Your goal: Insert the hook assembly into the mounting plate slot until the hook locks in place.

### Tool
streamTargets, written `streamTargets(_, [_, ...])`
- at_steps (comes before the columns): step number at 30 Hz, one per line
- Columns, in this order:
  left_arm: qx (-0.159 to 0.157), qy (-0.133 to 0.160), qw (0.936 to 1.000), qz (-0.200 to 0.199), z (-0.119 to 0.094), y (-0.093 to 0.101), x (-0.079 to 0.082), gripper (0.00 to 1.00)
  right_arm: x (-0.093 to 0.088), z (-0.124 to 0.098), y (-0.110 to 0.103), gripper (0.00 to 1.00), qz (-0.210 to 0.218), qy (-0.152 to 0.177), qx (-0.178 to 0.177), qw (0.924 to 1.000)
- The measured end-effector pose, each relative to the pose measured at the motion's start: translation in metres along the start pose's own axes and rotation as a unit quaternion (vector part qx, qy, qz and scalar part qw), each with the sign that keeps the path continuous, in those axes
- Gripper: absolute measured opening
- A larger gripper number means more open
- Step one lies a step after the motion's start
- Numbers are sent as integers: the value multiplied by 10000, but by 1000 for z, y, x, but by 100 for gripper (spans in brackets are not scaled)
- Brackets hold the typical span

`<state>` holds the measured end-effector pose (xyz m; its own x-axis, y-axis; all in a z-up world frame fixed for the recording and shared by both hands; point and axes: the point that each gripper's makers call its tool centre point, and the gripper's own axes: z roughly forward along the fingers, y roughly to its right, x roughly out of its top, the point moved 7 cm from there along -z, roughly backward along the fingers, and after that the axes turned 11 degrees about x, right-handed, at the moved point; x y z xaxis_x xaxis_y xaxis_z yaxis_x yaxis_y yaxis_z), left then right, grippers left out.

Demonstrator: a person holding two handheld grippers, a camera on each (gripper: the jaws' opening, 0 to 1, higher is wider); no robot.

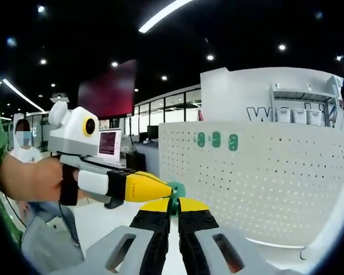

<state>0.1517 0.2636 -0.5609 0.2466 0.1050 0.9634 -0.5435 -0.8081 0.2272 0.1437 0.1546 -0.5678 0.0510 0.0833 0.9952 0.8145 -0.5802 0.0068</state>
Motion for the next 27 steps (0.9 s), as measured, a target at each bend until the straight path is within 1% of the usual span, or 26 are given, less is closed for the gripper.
streamTargets(10, [29, 3, 10000, -33, -1, 0, -1, 2, -1, 0, -1, 2, 30, 10, -7, 10000])
streamTargets(21, [6, 3, 10000, -56, -1, 1, -1, 2, -1, -1, -1, 1, 235, 23, -30, 9997])
streamTargets(27, [-17, -18, 10000, -73, 1, 2, -1, 2, -1, -2, 0, 1, 273, 44, -50, 9996])
